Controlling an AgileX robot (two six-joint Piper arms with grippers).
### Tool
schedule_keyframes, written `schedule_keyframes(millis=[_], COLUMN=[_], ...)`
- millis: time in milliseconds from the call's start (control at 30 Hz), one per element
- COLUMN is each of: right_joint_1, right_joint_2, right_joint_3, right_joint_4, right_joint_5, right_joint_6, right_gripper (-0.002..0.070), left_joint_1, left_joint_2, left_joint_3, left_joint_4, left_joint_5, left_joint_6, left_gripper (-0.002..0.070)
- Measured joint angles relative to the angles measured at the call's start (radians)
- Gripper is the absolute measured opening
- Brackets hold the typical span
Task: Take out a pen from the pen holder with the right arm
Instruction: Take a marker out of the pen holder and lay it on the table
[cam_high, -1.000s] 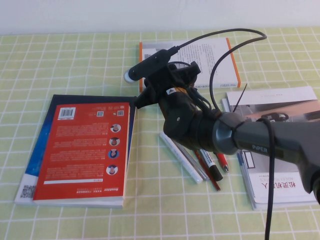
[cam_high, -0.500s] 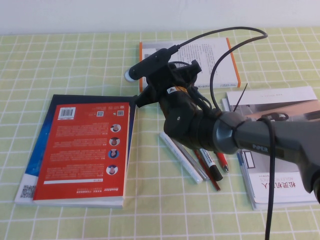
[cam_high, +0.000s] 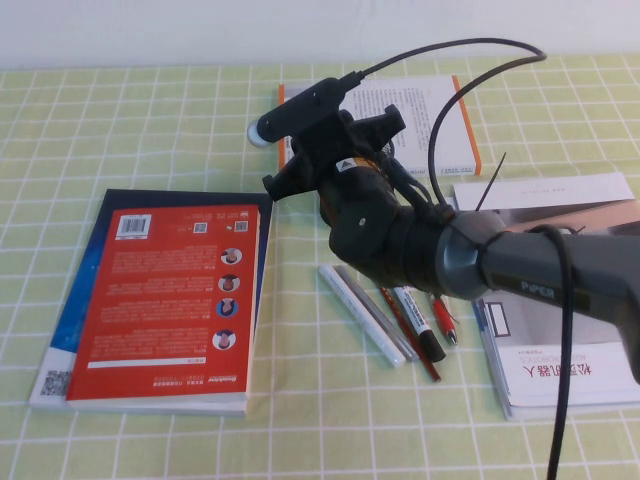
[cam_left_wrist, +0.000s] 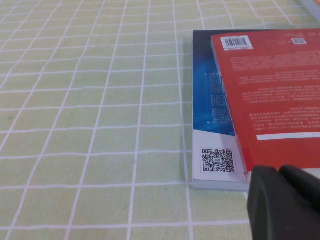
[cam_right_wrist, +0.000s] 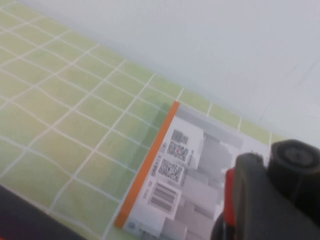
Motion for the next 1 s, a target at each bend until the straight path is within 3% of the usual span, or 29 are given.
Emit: schedule_keyframes(millis=[300, 500, 733, 900, 1000], right_joint_1=[0.0, 0.008, 0.012, -0.002, -0.029], right_joint_2=[-0.06, -0.145, -0.276, -0.368, -0.412], right_joint_3=[0.0, 0.0, 0.0, 0.0, 0.0], right_joint_4=[0.058, 0.211, 0.239, 0.211, 0.108], right_joint_5=[0.035, 0.036, 0.149, 0.36, 0.555], right_joint_6=[-0.075, -0.265, -0.309, -0.238, -0.025], right_gripper=[0.0097, 0.0097, 0.0097, 0.0097, 0.0097], left_joint_1=[0.0, 0.0, 0.0, 0.0, 0.0], left_joint_2=[0.0, 0.0, 0.0, 0.0, 0.0], left_joint_3=[0.0, 0.0, 0.0, 0.0, 0.0], left_joint_4=[0.0, 0.0, 0.0, 0.0, 0.0], left_joint_5=[0.0, 0.0, 0.0, 0.0, 0.0], left_joint_6=[0.0, 0.0, 0.0, 0.0, 0.0], left_gripper=[-0.0005, -0.0005, -0.0005, -0.0005, -0.0005])
